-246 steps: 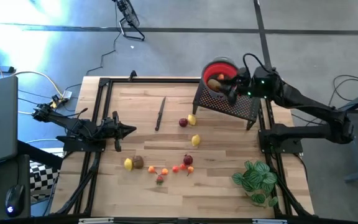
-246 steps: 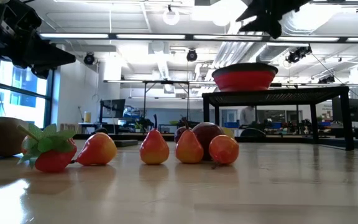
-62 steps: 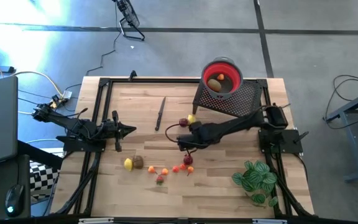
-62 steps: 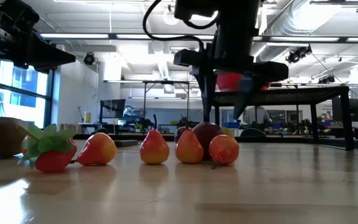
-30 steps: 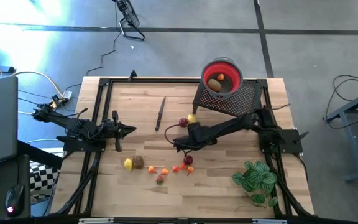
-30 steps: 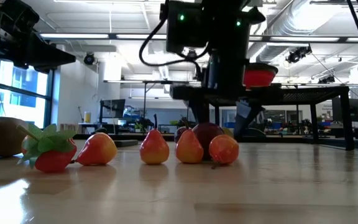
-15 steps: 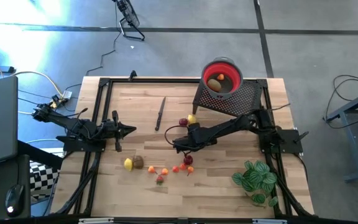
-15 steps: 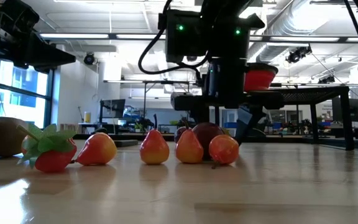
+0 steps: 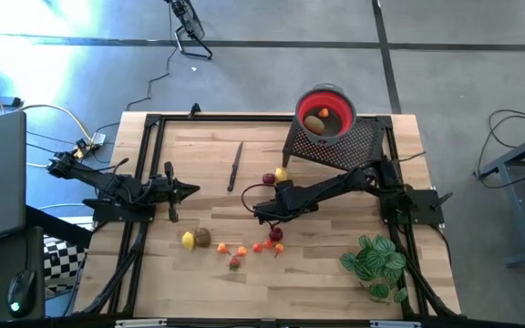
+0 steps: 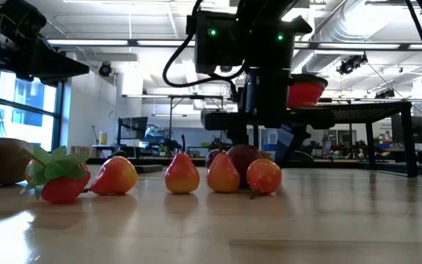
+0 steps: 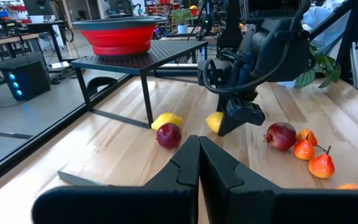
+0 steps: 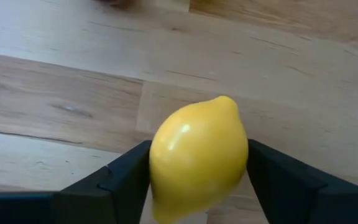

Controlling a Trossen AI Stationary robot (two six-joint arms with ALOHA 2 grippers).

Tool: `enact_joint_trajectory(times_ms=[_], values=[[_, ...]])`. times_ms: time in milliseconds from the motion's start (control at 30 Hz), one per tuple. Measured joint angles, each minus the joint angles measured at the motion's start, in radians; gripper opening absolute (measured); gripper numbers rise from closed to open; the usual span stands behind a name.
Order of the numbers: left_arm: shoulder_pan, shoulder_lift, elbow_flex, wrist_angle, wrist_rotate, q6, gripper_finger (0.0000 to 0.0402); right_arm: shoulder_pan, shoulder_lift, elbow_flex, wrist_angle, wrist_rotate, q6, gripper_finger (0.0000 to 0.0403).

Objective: Pick & Place Fruit
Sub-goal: Put the yellow lemon into the red strainer bowl on the shelf

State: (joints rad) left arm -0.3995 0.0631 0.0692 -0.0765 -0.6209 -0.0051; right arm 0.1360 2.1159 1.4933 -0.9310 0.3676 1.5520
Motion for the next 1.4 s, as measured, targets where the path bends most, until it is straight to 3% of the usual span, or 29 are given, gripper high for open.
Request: enact_joint_trajectory(times_ms=[233, 1400], values=[[0.0, 0.0, 0.0, 0.0, 0.0, 0.0, 0.0, 0.0, 0.0, 0.0, 0.0, 0.001, 0.0, 0.0212], [0.0, 0.0, 0.0, 0.0, 0.0, 0.0, 0.0, 0.0, 0.0, 0.0, 0.001, 0.0, 0.0, 0.0214]])
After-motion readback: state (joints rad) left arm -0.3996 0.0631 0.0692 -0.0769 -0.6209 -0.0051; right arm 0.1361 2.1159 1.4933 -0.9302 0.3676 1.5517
